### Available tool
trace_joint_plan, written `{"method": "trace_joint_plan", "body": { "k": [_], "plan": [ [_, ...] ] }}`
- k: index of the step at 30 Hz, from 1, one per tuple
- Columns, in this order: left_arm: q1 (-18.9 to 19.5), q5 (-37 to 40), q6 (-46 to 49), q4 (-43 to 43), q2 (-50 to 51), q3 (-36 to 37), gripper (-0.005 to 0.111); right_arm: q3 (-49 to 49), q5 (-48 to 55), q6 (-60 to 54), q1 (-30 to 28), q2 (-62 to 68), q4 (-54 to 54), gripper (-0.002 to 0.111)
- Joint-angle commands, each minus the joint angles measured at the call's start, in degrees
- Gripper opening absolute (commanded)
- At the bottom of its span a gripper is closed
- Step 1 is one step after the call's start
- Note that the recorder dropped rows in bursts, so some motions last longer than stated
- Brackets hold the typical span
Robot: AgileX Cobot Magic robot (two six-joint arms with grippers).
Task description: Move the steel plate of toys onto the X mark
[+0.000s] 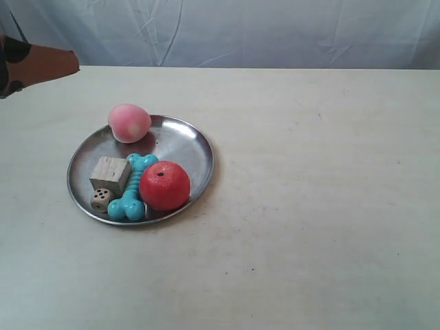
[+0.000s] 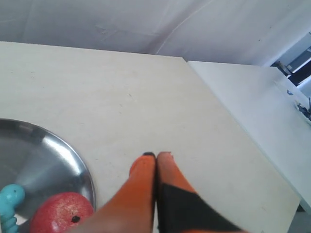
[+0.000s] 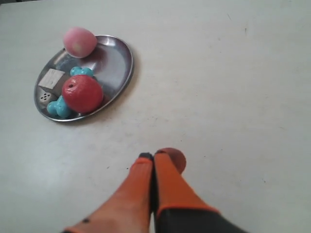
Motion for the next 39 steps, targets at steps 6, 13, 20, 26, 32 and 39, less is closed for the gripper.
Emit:
{"method": "trace_joint_plan", "body": {
  "k": [6, 13, 20, 26, 32, 39],
  "plan": [
    [-0.99, -2.42, -0.01, -1.2, -0.41, 0.19, 0.0, 3.2, -0.44, 0.06, -15.56, -10.59, 32.11, 0.0],
    [-0.99, -2.42, -0.01, -1.2, -0.41, 0.19, 0.0, 3.2, -0.32, 0.06, -18.94, -13.23, 46.55, 0.0],
    [-0.99, -2.42, 0.09, -0.24, -0.41, 0.19, 0.0, 3.2, -0.32, 0.06, -18.94, -13.23, 47.18, 0.0],
    [-0.99, -2.09, -0.02, 1.19, -0.41, 0.54, 0.0, 4.3, -5.76, 0.06, -18.94, -13.12, 39.29, 0.0],
    [-0.99, -1.16, 0.2, 1.0, -0.41, 0.61, 0.0, 9.12, -34.1, 0.06, -18.94, -13.12, 6.82, 0.0],
    [-0.99, -0.45, 0.2, 1.0, -0.41, 0.61, 0.0, 23.93, -69.26, 0.06, -18.94, -13.12, 1.62, 0.0]
  ]
}}
